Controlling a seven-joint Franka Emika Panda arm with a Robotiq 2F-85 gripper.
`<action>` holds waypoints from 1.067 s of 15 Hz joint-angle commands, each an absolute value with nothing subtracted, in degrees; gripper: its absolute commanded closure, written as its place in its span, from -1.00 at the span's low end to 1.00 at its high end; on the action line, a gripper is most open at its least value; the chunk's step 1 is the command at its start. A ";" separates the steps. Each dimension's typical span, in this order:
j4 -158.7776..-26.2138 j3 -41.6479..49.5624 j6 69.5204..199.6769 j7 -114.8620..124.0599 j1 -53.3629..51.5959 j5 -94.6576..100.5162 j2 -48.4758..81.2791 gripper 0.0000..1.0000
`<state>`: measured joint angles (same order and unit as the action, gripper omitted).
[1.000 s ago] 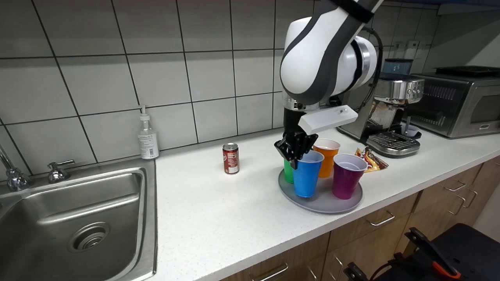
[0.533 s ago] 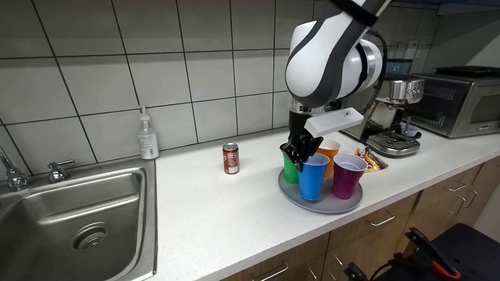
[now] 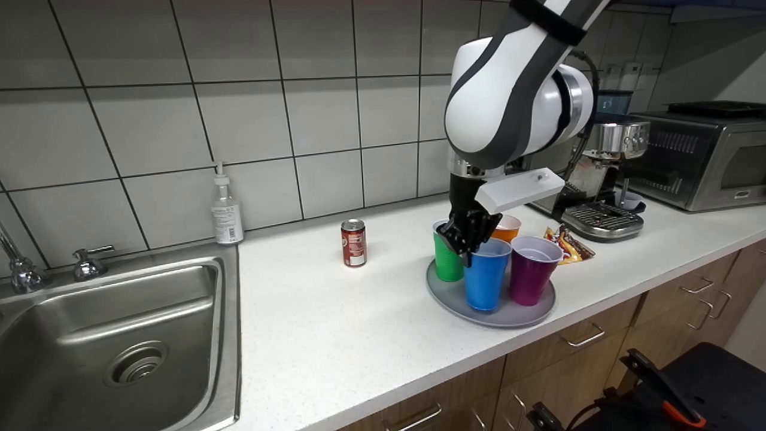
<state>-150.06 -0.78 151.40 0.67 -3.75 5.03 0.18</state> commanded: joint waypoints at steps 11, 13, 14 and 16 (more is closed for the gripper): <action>-152.02 -0.99 153.35 -0.29 -2.86 5.70 -1.20 0.98; -152.31 -0.99 154.71 -0.02 -2.86 5.87 -1.12 0.98; -152.36 -0.99 155.04 -0.01 -2.87 5.88 -1.03 0.98; -152.50 -0.98 155.81 0.16 -2.85 6.07 -0.80 0.98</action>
<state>-151.24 -0.77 154.02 0.67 -3.75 5.31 0.18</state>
